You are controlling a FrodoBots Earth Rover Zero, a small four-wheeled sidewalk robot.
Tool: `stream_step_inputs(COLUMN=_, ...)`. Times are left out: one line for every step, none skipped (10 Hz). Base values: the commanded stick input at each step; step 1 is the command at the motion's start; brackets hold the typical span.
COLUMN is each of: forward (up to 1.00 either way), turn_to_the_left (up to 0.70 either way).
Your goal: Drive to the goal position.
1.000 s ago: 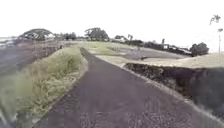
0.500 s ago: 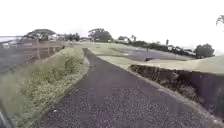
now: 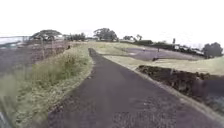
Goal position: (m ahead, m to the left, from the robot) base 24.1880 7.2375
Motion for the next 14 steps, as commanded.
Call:
stream_step_inputs(forward=1.00, turn_to_the_left=0.00)
stream_step_inputs(forward=1.00, turn_to_the_left=0.00)
stream_step_inputs(forward=1.00, turn_to_the_left=0.00)
stream_step_inputs(forward=1.00, turn_to_the_left=0.00)
stream_step_inputs(forward=1.00, turn_to_the_left=0.00)
stream_step_inputs(forward=1.00, turn_to_the_left=0.00)
stream_step_inputs(forward=1.00, turn_to_the_left=0.00)
stream_step_inputs(forward=1.00, turn_to_the_left=0.00)
stream_step_inputs(forward=1.00, turn_to_the_left=0.00)
stream_step_inputs(forward=1.00, turn_to_the_left=0.00)
stream_step_inputs(forward=1.00, turn_to_the_left=0.00)
stream_step_inputs(forward=1.00, turn_to_the_left=0.00)
stream_step_inputs(forward=1.00, turn_to_the_left=0.00)
stream_step_inputs(forward=1.00, turn_to_the_left=0.00)
